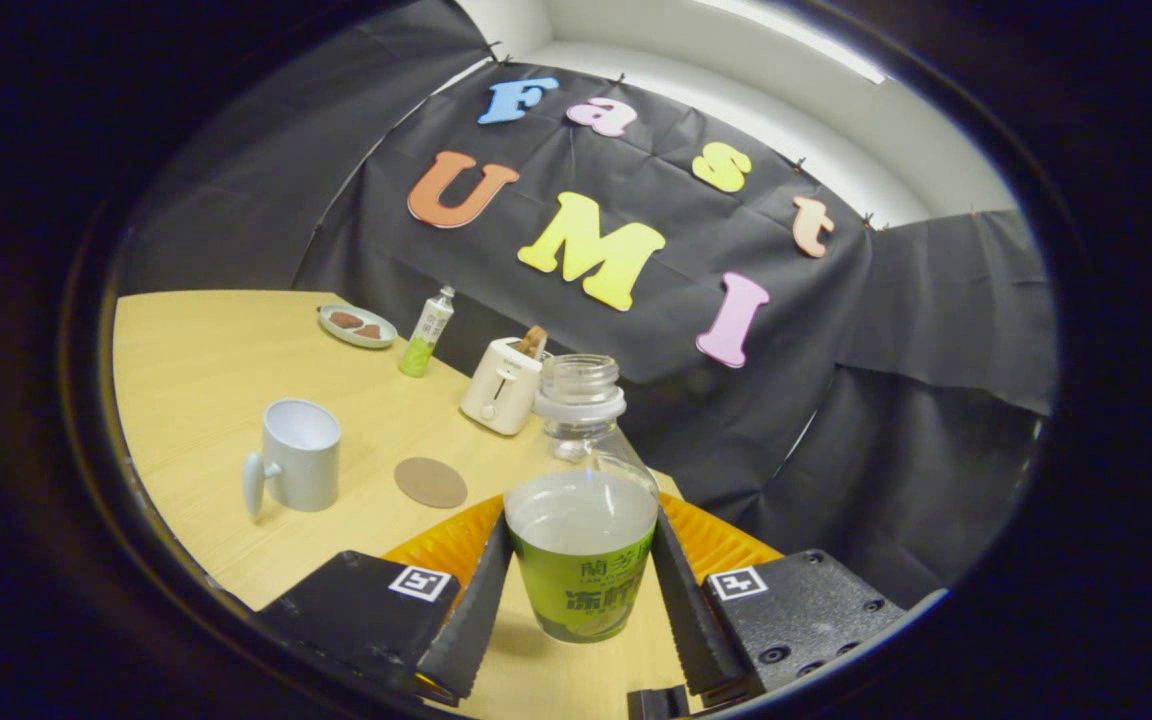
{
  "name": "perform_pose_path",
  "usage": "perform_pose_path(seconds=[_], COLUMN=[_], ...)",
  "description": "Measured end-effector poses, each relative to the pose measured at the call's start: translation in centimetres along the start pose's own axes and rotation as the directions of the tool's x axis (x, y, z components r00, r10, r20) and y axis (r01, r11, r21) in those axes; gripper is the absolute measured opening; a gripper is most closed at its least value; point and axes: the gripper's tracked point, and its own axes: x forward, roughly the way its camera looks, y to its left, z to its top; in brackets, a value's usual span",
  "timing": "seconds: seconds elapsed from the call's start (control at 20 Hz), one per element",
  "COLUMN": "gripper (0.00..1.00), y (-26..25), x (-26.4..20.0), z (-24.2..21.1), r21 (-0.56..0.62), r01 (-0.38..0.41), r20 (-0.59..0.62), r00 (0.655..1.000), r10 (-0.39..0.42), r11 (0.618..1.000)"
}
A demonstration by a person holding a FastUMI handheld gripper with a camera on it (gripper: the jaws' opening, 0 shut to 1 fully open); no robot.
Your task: Take the bottle from table, then pour the juice into the cup, finally place the bottle on the coaster
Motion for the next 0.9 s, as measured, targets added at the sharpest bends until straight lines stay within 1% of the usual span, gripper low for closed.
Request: perform_pose_path(seconds=[0.15, 0.25, 0.3, 0.4, 0.55, 0.7, 0.9], gripper=[0.79, 0.78, 0.79, 0.79, 0.79, 0.79, 0.78], y=[-0.2, -0.6, -0.3, -0.4, 0.0, 1.4, 2.9], x=[-1.0, -1.3, -1.3, -1.4, -1.9, -2.1, -1.6], z=[2.0, 3.2, 3.6, 5.2, 7.3, 8.9, 9.0], r21=[-0.118, -0.202, -0.255, -0.355, -0.482, -0.55, -0.635], r01=[0.047, 0.095, 0.098, 0.149, 0.225, 0.266, 0.302], r20=[0.011, 0.022, 0.022, 0.064, 0.144, 0.202, 0.221], r00=[0.999, 0.995, 0.995, 0.989, 0.974, 0.962, 0.953], r10=[-0.046, -0.092, -0.096, -0.135, -0.177, -0.183, -0.207], r11=[0.992, 0.975, 0.962, 0.923, 0.847, 0.792, 0.711])
